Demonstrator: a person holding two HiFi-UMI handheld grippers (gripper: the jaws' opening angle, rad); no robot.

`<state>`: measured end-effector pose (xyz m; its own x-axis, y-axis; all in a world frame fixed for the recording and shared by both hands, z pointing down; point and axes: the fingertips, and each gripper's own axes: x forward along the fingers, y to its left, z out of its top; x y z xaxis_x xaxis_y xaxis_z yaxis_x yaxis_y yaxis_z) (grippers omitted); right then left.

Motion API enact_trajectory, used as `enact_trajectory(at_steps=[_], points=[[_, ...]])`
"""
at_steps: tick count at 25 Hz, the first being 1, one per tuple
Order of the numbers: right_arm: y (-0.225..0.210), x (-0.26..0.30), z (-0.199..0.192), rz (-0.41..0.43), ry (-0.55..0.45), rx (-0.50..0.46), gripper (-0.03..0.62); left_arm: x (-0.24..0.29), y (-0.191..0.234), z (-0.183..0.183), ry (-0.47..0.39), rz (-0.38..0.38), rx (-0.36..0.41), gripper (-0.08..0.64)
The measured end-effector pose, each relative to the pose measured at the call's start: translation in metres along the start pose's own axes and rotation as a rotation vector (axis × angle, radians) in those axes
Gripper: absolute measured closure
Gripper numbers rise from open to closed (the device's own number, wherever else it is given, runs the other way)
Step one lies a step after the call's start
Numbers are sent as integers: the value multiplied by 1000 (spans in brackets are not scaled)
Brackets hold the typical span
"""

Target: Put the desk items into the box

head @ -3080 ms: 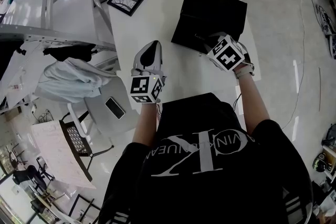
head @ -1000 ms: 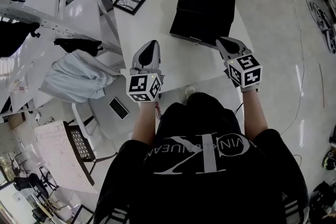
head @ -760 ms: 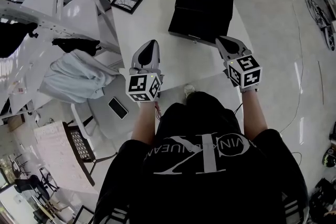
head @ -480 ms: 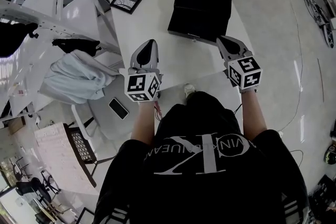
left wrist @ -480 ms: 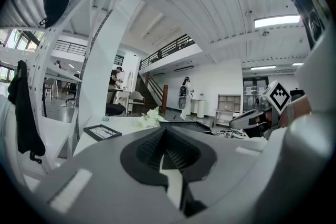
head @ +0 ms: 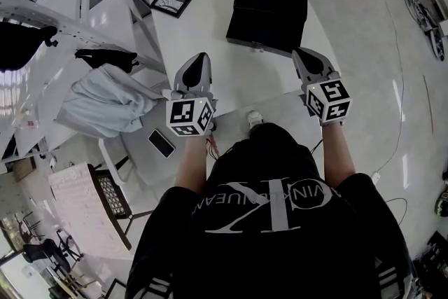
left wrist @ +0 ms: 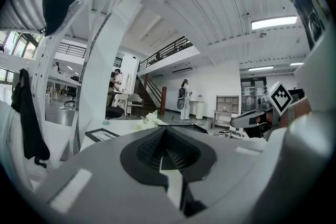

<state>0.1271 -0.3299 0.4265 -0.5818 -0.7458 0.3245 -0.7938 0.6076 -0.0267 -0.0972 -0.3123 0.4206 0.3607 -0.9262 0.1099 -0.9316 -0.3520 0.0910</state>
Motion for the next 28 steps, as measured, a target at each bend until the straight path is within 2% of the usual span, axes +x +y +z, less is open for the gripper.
enact_trajectory(at_steps=[28], points=[[41,-58,17,-63,-133,-35,580,-70,-9,22,-86,16,21,550]])
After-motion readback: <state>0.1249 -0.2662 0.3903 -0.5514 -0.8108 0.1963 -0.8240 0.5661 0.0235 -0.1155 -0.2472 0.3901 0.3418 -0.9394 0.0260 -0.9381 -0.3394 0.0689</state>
